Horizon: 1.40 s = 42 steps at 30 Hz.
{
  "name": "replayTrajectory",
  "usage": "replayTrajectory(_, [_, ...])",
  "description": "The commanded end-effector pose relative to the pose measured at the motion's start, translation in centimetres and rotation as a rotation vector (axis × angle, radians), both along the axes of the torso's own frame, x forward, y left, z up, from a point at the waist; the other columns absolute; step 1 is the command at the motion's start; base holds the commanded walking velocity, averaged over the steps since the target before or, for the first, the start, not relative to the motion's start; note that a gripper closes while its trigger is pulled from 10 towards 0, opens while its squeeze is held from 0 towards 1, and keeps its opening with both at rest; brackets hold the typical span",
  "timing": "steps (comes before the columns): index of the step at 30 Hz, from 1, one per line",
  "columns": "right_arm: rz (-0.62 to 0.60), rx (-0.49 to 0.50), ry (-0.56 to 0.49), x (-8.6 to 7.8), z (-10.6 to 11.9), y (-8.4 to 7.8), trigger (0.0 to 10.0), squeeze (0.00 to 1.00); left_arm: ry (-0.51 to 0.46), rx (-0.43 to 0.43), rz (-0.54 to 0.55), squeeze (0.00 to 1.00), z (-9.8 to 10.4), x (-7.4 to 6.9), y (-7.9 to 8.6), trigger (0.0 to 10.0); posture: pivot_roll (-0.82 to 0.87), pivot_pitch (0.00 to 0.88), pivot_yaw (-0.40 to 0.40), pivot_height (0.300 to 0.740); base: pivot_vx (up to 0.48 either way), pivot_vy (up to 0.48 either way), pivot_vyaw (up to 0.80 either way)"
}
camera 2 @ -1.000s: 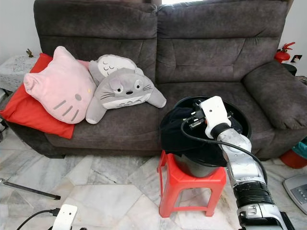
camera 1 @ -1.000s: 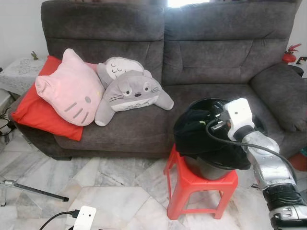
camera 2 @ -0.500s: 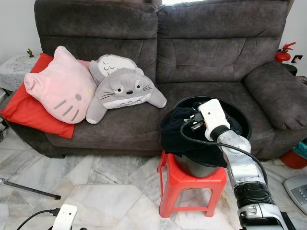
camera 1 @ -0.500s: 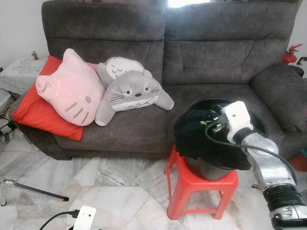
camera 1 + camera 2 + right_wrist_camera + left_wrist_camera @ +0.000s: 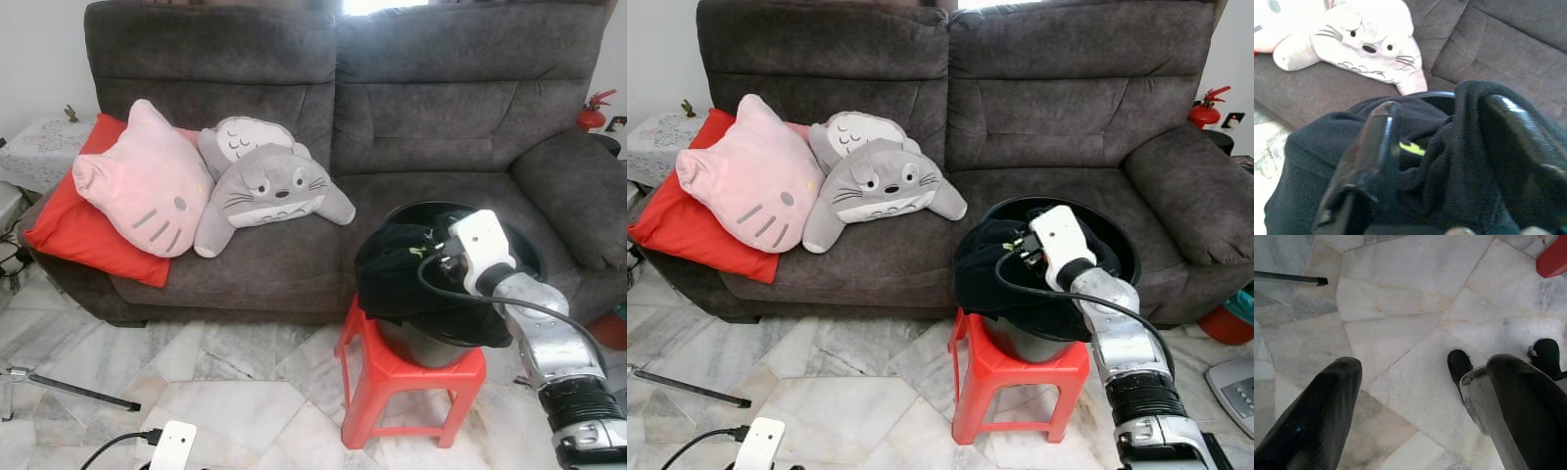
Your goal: Hang hanger
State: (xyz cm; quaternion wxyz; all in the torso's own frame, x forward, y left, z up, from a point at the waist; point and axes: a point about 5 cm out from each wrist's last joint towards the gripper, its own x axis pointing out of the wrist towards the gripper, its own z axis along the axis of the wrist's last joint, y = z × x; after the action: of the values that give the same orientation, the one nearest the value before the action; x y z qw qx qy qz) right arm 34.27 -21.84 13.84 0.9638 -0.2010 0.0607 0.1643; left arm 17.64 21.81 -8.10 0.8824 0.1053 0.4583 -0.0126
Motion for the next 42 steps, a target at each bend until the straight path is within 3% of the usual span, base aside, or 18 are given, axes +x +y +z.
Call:
replayTrajectory(1, [0.027,-0.013,0.016,0.2,0.3,0.2,10.0,1.00,0.009,0.008,0.007,0.00,-0.1,-0.3,0.2,10.0,-0.13,0.000,-0.004,0.740,0.000,0.000,0.00])
replayTrajectory(17, [0.040,-0.037,-0.061,-0.2,2.4,0.1,10.0,1.00,0.009,0.007,0.004,0.00,-0.1,-0.2,0.2,10.0,-0.15,0.000,0.002,0.740,0.000,0.000,0.00])
replayTrajectory(18, [0.048,-0.045,-0.064,-0.3,2.7,0.1,10.0,0.00,0.009,0.007,0.003,0.00,-0.1,-0.2,0.2,10.0,-0.15,0.000,0.002,0.740,0.000,0.000,0.00])
replayTrajectory(25, [0.047,-0.053,-0.114,-1.7,4.4,-0.3,10.0,0.00,0.010,0.007,-0.001,0.00,-0.1,-0.2,0.2,10.0,-0.15,0.000,0.002,0.740,0.000,0.000,0.00])
replayTrajectory(29, [0.040,-0.124,-0.168,-3.2,5.5,-0.9,10.0,0.00,0.011,0.008,-0.002,0.00,-0.1,-0.2,0.3,10.0,-0.16,0.000,0.002,0.740,0.000,0.000,0.00])
replayTrajectory(30, [0.049,-0.206,-0.178,-3.8,5.5,-1.2,10.0,0.00,0.011,0.009,-0.004,0.00,-0.1,-0.2,0.3,10.0,-0.16,0.000,0.003,0.740,0.000,0.000,0.00])
replayTrajectory(31, [0.049,-0.206,-0.178,-3.8,5.5,-1.2,10.0,0.00,0.011,0.009,-0.004,0.00,-0.1,-0.2,0.3,10.0,-0.16,0.000,0.003,0.740,0.000,0.000,0.00])
replayTrajectory(32, [0.065,-0.319,-0.179,-4.8,5.4,-1.5,10.0,0.00,0.012,0.009,-0.005,0.00,-0.1,-0.2,0.3,10.0,-0.16,0.000,0.004,0.740,0.000,0.000,0.00])
replayTrajectory(36, [0.014,-0.501,-0.174,-6.5,5.2,-3.0,10.0,0.00,0.015,0.012,-0.009,0.00,-0.1,-0.3,0.4,10.0,-0.18,0.000,0.008,0.740,0.000,0.000,0.00])
replayTrajectory(42, [-0.049,-0.662,-0.093,-8.4,3.4,-4.6,10.0,0.00,0.017,0.015,-0.014,0.00,-0.1,-0.2,0.4,10.0,-0.17,0.000,0.008,0.740,0.000,0.000,0.00])
